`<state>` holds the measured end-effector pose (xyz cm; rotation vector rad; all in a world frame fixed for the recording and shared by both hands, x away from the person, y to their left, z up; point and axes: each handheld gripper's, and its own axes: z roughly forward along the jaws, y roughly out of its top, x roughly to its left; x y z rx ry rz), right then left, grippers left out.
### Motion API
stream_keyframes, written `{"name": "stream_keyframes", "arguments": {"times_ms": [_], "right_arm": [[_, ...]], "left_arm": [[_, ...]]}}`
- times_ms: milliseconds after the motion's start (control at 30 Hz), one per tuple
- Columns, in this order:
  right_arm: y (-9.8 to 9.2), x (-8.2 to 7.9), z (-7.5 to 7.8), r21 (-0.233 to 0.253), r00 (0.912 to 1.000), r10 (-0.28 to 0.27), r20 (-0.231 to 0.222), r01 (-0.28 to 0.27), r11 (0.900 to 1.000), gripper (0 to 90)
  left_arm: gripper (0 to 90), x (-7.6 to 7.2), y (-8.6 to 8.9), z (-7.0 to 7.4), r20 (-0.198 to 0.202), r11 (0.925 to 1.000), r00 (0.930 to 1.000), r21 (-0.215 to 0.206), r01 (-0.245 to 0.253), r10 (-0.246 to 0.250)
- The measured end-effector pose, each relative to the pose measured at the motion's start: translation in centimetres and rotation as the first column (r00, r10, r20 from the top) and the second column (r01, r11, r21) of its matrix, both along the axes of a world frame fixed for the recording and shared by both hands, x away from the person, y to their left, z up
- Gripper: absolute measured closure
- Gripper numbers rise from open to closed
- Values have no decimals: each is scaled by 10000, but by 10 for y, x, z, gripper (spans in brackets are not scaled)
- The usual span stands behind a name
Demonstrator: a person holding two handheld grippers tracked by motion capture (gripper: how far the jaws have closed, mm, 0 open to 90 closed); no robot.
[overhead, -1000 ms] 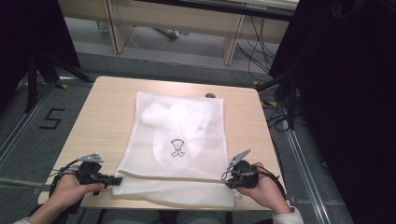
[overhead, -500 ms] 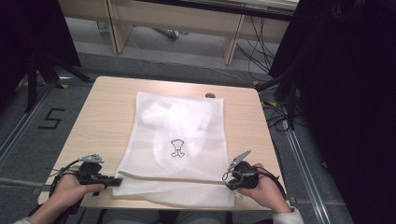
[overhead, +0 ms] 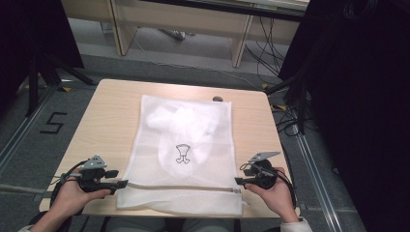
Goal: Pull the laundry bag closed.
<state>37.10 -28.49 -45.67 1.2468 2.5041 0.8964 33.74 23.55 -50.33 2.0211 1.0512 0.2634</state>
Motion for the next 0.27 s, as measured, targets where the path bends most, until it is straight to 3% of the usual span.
{"name": "stream_keyframes", "arguments": {"times_ms": [100,133,167,233,267], "right_arm": [[-5,0,1,621,9955,-948,56,942,9936,442],[-5,-2,0,821,9925,-1216,-135,1223,9891,436],[-6,-2,-2,694,9902,-1393,-124,1398,9877,439],[-7,-5,1,765,9852,-1593,-635,1640,9835,443],[-9,-4,-1,1200,9867,-1318,-953,1428,9824,444]], "left_arm": [[326,0,1,0,-133,10000,9999,59,-77,78],[323,0,0,0,18,9999,9999,30,-120,120],[321,0,1,1,-5,9999,10000,139,28,-28],[322,0,-2,1,61,9999,10000,-143,-1,2],[324,1,-1,2,72,9997,9997,82,214,-215]]}}
